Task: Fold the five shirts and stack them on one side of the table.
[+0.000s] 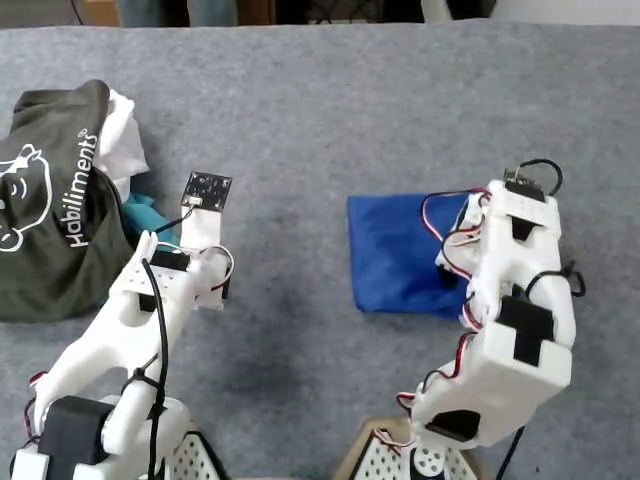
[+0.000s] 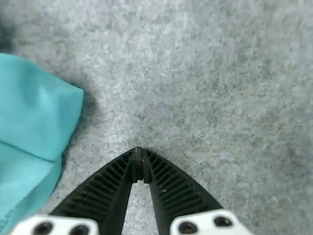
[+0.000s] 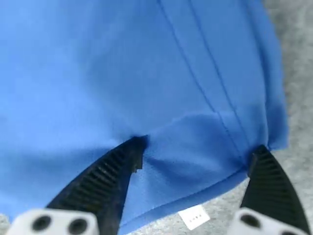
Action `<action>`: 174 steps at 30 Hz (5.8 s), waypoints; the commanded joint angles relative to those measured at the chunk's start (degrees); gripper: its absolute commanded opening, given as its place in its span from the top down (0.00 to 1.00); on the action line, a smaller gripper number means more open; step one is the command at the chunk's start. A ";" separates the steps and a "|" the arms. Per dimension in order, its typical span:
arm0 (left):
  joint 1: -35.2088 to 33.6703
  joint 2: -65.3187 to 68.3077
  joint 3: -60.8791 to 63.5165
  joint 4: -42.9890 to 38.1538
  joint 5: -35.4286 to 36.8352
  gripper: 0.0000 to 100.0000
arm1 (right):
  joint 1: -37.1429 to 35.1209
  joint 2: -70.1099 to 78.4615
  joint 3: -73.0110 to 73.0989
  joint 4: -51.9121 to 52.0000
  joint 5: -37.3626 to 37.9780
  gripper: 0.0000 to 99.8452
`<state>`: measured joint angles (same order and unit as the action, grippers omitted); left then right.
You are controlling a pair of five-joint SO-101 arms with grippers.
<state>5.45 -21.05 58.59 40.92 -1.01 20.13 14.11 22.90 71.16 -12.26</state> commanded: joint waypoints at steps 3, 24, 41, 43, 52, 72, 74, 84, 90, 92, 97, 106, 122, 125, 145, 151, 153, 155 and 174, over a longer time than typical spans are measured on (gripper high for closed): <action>-0.57 -1.93 0.04 -0.79 0.26 0.97 | -0.88 5.14 0.66 -3.60 -0.26 0.73; -0.66 -1.93 -0.04 -0.79 0.44 0.97 | -0.62 -10.15 -13.93 3.25 11.78 0.99; -0.75 -1.93 0.13 -0.79 0.44 0.97 | 12.13 1.98 -36.97 -1.67 26.73 0.99; -0.75 -1.93 0.13 -0.79 0.53 0.97 | 14.42 4.97 -40.13 -1.58 26.73 0.99; -0.75 -1.93 -0.04 -0.79 0.53 0.97 | 16.53 15.08 -48.57 -1.58 27.69 0.99; -27.30 -2.20 -62.11 52.22 -6.51 0.80 | 14.24 16.31 -68.62 23.21 32.00 0.60; -35.03 -1.85 -67.82 51.87 -6.51 0.77 | 13.36 16.40 -70.64 25.49 32.18 0.66; -44.26 16.97 -50.68 23.03 -4.92 0.77 | 7.65 16.04 -72.13 29.71 31.21 0.80; -44.26 27.25 -50.95 12.31 -0.88 0.90 | 7.38 12.79 -72.04 29.80 24.62 0.80; -44.35 27.43 -51.74 15.12 -3.16 0.98 | 7.38 10.77 -72.04 29.98 23.30 0.80; -44.26 22.59 -55.78 26.55 -5.89 0.97 | 7.12 4.70 -69.23 29.98 22.86 0.80; -33.45 1.14 -62.46 43.78 -5.98 0.97 | 7.21 -1.45 -62.11 29.80 23.38 0.80; 26.86 -14.51 -58.95 47.12 -5.89 0.97 | 7.12 -1.27 -61.76 29.71 23.47 0.80; 31.87 -8.88 -51.21 46.24 -5.98 0.97 | 6.77 -1.19 -61.76 29.71 23.47 0.80; 13.49 -10.37 -49.80 56.88 5.01 0.74 | -10.55 6.55 -48.92 29.98 27.60 0.80; -13.41 -18.20 -46.90 57.76 4.92 0.74 | -20.13 1.63 -41.19 29.98 28.48 0.80; -23.52 -19.25 -43.91 57.67 3.25 0.74 | -23.82 -1.63 -38.46 29.98 28.66 0.80; -32.40 -20.22 -40.31 57.58 -1.05 0.74 | -27.52 -6.29 -35.56 29.98 28.66 0.80; -35.47 -18.73 -16.66 18.46 1.58 0.74 | -54.42 -9.98 -2.95 9.05 29.27 0.93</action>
<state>-35.96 -40.48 42.59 64.57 -1.36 -35.43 0.92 19.12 85.32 16.22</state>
